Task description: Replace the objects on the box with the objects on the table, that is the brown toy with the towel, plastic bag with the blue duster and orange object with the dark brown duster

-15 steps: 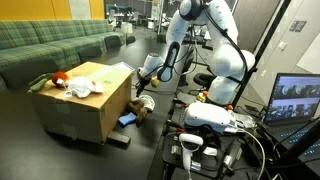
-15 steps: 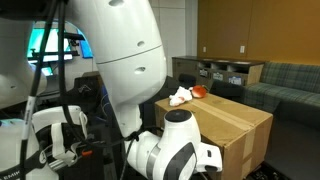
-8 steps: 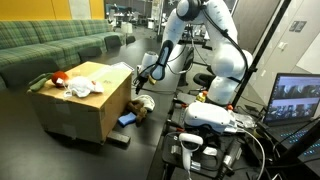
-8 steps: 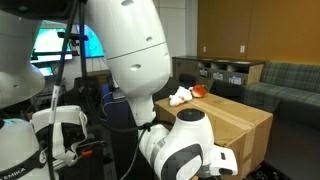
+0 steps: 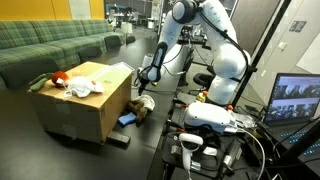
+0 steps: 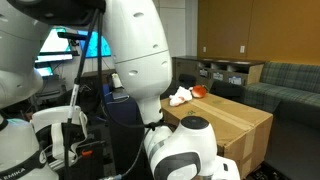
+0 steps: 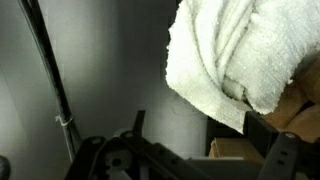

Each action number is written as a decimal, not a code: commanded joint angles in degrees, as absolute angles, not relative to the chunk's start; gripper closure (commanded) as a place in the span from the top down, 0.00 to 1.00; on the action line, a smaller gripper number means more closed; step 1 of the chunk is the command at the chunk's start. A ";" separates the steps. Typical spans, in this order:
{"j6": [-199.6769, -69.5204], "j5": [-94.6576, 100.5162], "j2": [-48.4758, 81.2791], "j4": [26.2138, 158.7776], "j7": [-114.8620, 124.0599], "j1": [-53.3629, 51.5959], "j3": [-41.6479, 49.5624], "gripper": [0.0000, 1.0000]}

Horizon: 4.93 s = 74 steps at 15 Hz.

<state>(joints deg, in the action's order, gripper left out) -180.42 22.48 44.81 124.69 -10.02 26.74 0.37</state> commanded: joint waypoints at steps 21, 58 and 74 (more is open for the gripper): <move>-180.80 17.86 54.67 119.39 -15.78 19.34 7.51 0.45; -173.50 27.53 13.25 129.20 12.04 -31.65 51.22 0.00; -174.90 27.56 30.68 125.56 39.06 -55.70 63.53 0.00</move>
